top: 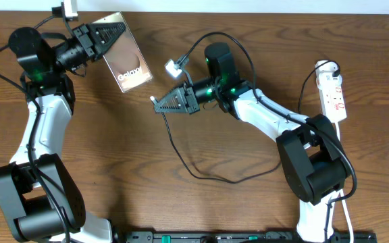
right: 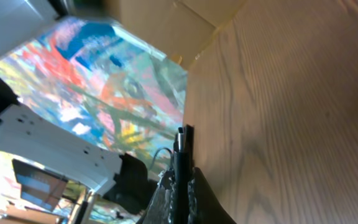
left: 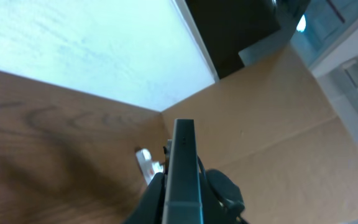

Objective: Plug charger to phone and switch on socket
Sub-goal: 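Lift the cable plug with the right gripper toward the phone's bottom, then push the plug into the phone's port with the right gripper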

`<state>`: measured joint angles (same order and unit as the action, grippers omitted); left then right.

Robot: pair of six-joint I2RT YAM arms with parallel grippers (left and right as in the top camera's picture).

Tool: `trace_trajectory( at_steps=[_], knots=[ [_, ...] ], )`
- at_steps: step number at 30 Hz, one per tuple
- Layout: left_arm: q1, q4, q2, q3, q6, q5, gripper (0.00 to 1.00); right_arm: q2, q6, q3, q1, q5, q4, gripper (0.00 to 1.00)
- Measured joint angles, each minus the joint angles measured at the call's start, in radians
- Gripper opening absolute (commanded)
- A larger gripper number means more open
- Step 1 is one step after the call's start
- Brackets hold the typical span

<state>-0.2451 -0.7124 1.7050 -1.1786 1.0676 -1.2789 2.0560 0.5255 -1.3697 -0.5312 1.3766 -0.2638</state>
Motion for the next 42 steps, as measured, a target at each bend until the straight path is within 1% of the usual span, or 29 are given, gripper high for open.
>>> trace_trajectory(
  at_steps=[3,6,12,18,31,42],
  knots=[
    [0.000,-0.077,0.000,0.000,0.047,0.022,0.07,0.000,0.099,0.000,0.000,-0.006,-0.133,0.01],
    [0.000,-0.188,0.000,0.000,0.109,0.040,0.07,0.000,0.189,0.000,0.001,-0.019,-0.235,0.01],
    [0.000,-0.304,0.000,0.000,0.198,0.072,0.08,0.000,0.275,0.000,0.016,-0.029,-0.275,0.01],
    [0.005,-0.309,0.000,0.000,0.231,0.077,0.07,0.000,0.316,0.000,0.026,-0.006,-0.379,0.01],
    [0.027,-0.309,0.000,0.000,0.241,0.074,0.07,0.000,0.345,0.000,0.026,0.061,-0.502,0.01],
    [0.027,-0.309,0.000,0.000,0.241,0.073,0.07,0.000,0.368,0.000,0.019,0.071,-0.592,0.01]
  ],
)
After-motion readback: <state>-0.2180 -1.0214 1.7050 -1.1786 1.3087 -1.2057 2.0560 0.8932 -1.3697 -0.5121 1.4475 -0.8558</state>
